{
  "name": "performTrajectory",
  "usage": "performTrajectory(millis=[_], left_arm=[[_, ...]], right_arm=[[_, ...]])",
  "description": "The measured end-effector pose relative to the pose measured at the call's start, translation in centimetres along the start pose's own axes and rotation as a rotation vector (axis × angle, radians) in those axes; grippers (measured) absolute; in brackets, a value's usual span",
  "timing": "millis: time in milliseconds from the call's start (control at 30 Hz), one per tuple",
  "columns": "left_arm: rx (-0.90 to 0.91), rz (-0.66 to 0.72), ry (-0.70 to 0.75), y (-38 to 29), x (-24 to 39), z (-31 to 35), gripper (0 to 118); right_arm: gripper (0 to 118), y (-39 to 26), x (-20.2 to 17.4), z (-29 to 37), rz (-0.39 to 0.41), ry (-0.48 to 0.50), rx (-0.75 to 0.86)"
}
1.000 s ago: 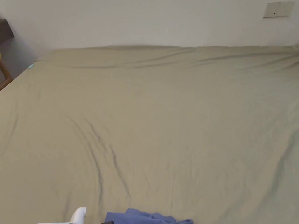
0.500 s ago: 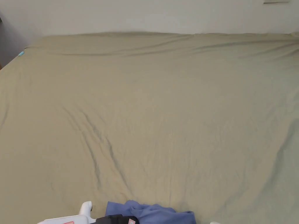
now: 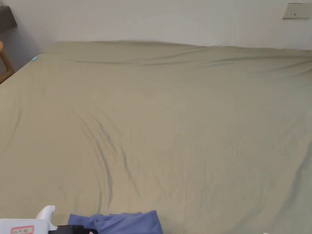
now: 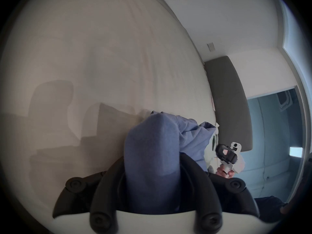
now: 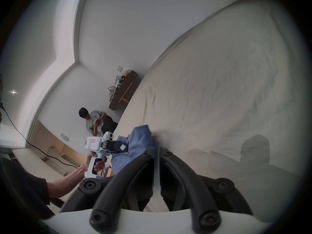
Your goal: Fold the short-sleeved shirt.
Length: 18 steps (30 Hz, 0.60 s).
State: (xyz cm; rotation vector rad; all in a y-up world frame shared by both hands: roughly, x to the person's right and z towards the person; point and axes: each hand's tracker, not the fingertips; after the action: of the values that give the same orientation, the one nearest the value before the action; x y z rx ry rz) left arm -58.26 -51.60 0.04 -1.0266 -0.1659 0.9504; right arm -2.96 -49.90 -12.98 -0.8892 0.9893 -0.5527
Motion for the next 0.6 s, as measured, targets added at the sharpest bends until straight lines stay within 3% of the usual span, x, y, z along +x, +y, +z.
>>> performTrajectory(millis=[267,367,500,533,600], left_arm=[[0.078,0.023,0.263,1.9,-4.9,10.8,31],[0.135,0.069,0.361,2.9,-6.9,14.6,31],[0.181,0.107,0.524,2.2,-5.6,17.1,31],[0.193,0.131,0.526,4.9,-10.1,20.0,31],[0.218,0.164,0.506,5.1,-11.2,21.0,31]], right_arm=[[7,0.5,-2.8,0.2,0.060,-0.016,0.017],[7,0.3,-4.3,0.5,0.127,-0.017,0.042],[7,0.1,-5.8,0.6,0.166,-0.022,0.037],[7,0.1,-6.1,0.6,0.180,-0.023,0.037],[7,0.1,-6.6,0.7,0.207,-0.036,0.034]])
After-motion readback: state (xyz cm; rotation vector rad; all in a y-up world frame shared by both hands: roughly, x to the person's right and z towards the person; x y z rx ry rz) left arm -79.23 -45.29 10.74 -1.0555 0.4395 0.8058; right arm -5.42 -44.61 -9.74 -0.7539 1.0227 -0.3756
